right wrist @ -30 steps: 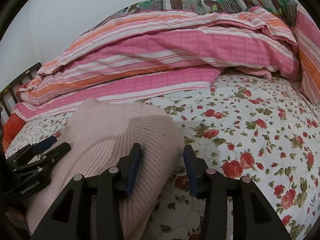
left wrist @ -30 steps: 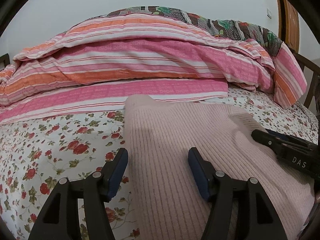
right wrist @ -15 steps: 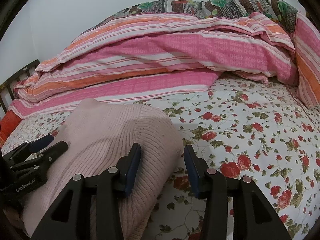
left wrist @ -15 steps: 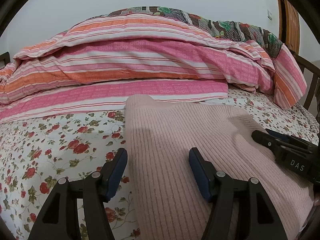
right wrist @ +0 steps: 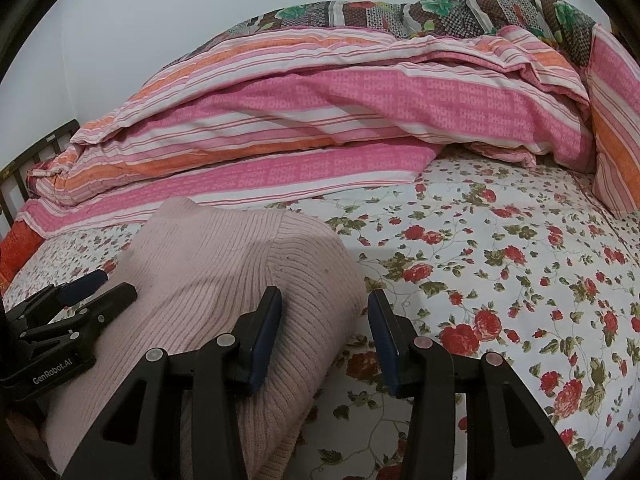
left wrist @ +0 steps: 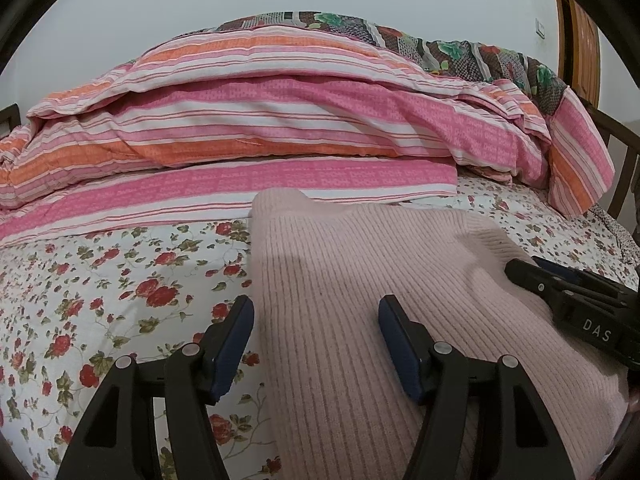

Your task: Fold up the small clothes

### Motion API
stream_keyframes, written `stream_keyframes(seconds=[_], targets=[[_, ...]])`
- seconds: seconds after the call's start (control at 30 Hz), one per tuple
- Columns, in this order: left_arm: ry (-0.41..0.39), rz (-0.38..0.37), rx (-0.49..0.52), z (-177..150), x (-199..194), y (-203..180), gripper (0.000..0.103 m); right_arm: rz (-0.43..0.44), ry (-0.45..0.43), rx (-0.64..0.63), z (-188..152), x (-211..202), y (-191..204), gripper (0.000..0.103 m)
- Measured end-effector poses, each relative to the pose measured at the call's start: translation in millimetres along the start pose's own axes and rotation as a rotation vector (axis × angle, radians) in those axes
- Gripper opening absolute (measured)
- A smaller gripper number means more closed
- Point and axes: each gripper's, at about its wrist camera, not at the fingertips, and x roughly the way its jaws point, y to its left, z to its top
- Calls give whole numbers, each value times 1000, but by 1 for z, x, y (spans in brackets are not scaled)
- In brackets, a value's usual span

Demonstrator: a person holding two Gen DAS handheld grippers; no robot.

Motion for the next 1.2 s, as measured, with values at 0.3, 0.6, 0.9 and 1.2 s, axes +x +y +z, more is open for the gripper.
stream_keyframes(seconds=[0.3, 0.6, 0.9, 1.2], targets=[[-8, 31, 20, -1, -2, -4, 65, 5, -1, 6, 0, 0, -1, 44], [10, -36, 98, -5, -20, -18, 64, 14, 11, 31, 1, 2, -4, 45], [50, -111, 23, -33, -62, -15, 65, 51, 38, 61, 2, -2, -10, 48], [9, -133, -86, -57, -111, 19, 67, 169, 68, 66, -16, -79, -12, 50]])
